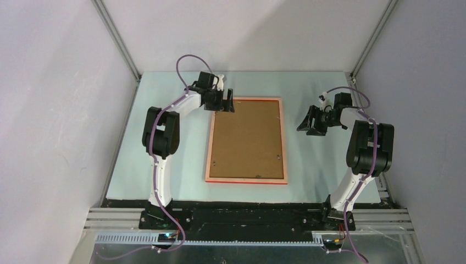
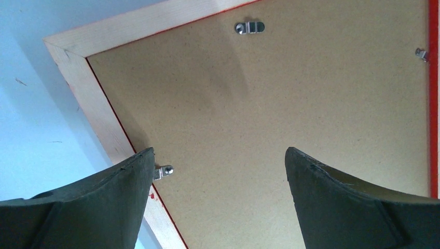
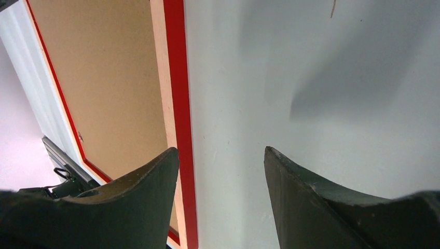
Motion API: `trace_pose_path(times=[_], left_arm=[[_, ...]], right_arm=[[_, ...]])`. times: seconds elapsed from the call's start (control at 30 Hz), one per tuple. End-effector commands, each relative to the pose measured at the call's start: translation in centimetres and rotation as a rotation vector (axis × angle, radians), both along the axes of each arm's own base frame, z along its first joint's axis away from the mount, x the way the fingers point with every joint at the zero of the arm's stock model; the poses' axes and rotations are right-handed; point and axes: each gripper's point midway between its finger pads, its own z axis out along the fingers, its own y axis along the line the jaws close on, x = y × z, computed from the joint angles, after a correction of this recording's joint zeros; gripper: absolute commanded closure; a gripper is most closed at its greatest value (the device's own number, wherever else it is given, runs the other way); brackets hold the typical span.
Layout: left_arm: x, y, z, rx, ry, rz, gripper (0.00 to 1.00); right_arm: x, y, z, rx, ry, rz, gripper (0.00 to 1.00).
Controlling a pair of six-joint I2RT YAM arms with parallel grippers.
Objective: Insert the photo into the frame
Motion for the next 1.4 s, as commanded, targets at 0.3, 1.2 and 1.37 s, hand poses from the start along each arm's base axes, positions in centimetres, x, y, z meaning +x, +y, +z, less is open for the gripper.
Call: trace_pose_path(times=[0.3, 1.2, 1.37], left_arm=[[-0.6, -0.1, 1.1, 0.005, -0.029, -0.008, 0.01], [-3.2, 0.3, 1.1, 0.009, -0.001, -0.018, 0.01], [-3.4, 0.4, 0.7, 0.019, 0.005, -0.02, 0.01]], right_arm=[[0.2, -0.3, 0.4, 0.027, -0.01, -0.005, 0.34], [0.1, 0.3, 0.8, 0.04, -0.02, 0.013, 0.34], [0.0, 2.6, 1.5, 0.03, -0.054, 0.085, 0.34]])
